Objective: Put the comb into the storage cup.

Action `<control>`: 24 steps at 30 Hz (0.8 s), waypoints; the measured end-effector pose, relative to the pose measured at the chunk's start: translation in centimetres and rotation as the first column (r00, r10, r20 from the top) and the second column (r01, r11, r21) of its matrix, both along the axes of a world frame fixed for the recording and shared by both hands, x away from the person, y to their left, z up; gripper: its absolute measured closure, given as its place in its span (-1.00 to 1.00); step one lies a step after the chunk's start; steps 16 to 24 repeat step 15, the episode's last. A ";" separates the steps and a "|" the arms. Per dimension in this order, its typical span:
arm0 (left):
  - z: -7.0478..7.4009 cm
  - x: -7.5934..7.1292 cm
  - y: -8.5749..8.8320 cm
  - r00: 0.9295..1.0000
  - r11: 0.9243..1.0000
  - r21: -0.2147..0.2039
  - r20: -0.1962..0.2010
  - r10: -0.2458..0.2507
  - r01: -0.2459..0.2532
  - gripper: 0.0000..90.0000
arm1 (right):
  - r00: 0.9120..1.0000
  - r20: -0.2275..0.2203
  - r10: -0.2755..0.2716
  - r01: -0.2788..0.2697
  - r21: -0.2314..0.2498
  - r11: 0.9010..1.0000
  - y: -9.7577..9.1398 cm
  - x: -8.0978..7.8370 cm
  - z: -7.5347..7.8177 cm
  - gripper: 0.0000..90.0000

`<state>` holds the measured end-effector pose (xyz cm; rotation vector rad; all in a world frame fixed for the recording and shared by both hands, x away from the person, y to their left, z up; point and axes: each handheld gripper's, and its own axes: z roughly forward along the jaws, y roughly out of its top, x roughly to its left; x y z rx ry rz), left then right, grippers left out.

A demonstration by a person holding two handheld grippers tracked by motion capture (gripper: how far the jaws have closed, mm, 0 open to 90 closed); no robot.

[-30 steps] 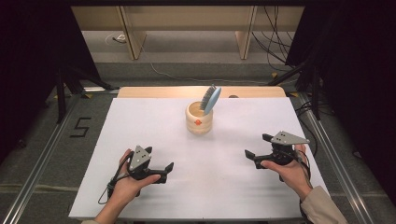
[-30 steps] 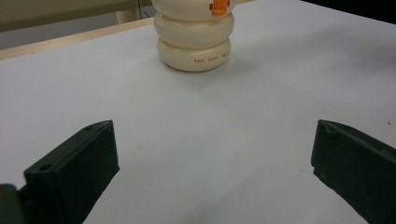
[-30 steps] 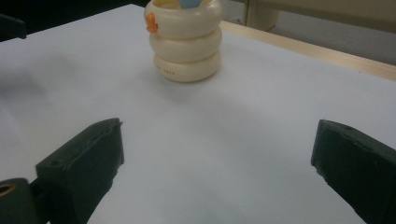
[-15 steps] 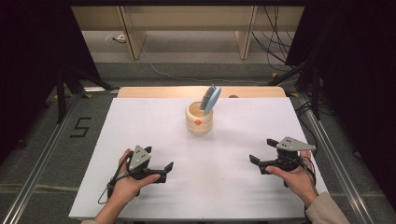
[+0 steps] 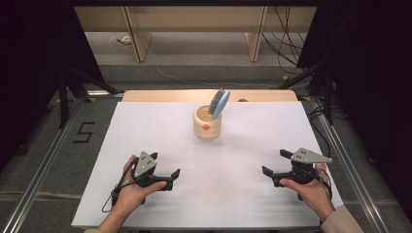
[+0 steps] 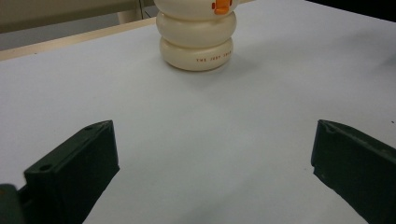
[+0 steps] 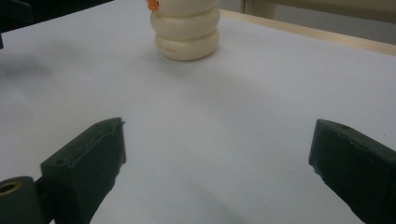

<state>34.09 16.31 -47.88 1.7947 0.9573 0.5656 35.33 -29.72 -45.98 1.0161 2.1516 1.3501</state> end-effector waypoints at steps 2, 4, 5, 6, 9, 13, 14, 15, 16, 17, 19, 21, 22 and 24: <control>0.0 0.0 0.0 1.000 1.000 0.002 -0.002 -0.002 0.002 -1.00 | 1.000 0.005 0.003 -0.003 0.002 1.000 0.1 -0.1 0.1 -0.89; 0.0 0.0 0.0 1.000 1.000 0.002 0.000 -0.002 0.002 -1.00 | 1.000 0.007 0.005 -0.005 0.002 1.000 0.1 -0.1 0.1 -0.89; 0.0 0.0 0.0 1.000 1.000 0.001 0.000 -0.001 0.001 -1.00 | 1.000 0.006 0.006 -0.006 0.001 1.000 0.1 -0.1 0.1 -0.89; 0.0 0.0 0.0 1.000 1.000 0.000 -0.002 0.001 -0.001 -1.00 | 1.000 0.006 0.006 -0.006 0.005 1.000 0.1 -0.1 0.1 -0.89; -0.1 0.1 0.0 1.000 1.000 0.002 -0.004 -0.001 0.001 -1.00 | 1.000 0.007 0.005 -0.005 0.007 1.000 0.1 0.0 0.1 -0.88; -0.1 0.1 0.0 1.000 1.000 0.001 -0.004 0.000 0.000 -1.00 | 1.000 0.009 0.002 -0.002 0.013 1.000 0.0 0.0 0.1 -0.88; -0.1 0.1 0.0 1.000 1.000 0.002 -0.004 0.001 -0.001 -1.00 | 1.000 0.009 0.002 -0.002 0.013 1.000 0.1 0.0 0.1 -0.87; -0.1 0.1 0.0 1.000 1.000 0.002 -0.004 0.000 0.000 -1.00 | 1.000 0.006 0.003 -0.003 0.014 1.000 0.1 -0.1 0.1 -0.87; -0.1 0.1 0.0 1.000 1.000 0.002 -0.004 0.000 0.000 -1.00 | 1.000 0.006 0.003 -0.003 0.014 1.000 0.1 -0.1 0.1 -0.87; -0.1 0.1 0.0 1.000 1.000 0.002 -0.004 0.000 0.000 -1.00 | 1.000 0.006 0.003 -0.003 0.014 1.000 0.1 -0.1 0.1 -0.87; -0.1 0.1 0.0 1.000 1.000 0.002 -0.004 0.000 0.000 -1.00 | 1.000 0.006 0.003 -0.003 0.014 1.000 0.1 -0.1 0.1 -0.87; -0.1 0.1 0.0 1.000 1.000 0.002 -0.004 0.000 0.000 -1.00 | 1.000 0.006 0.003 -0.003 0.014 1.000 0.1 -0.1 0.1 -0.87; -0.1 0.1 0.0 1.000 1.000 0.002 -0.004 0.000 0.000 -1.00 | 1.000 0.006 0.003 -0.003 0.014 1.000 0.1 -0.1 0.1 -0.87; -0.1 0.1 0.0 1.000 1.000 0.002 -0.004 0.000 0.000 -1.00 | 1.000 0.006 0.003 -0.003 0.014 1.000 0.1 -0.1 0.1 -0.87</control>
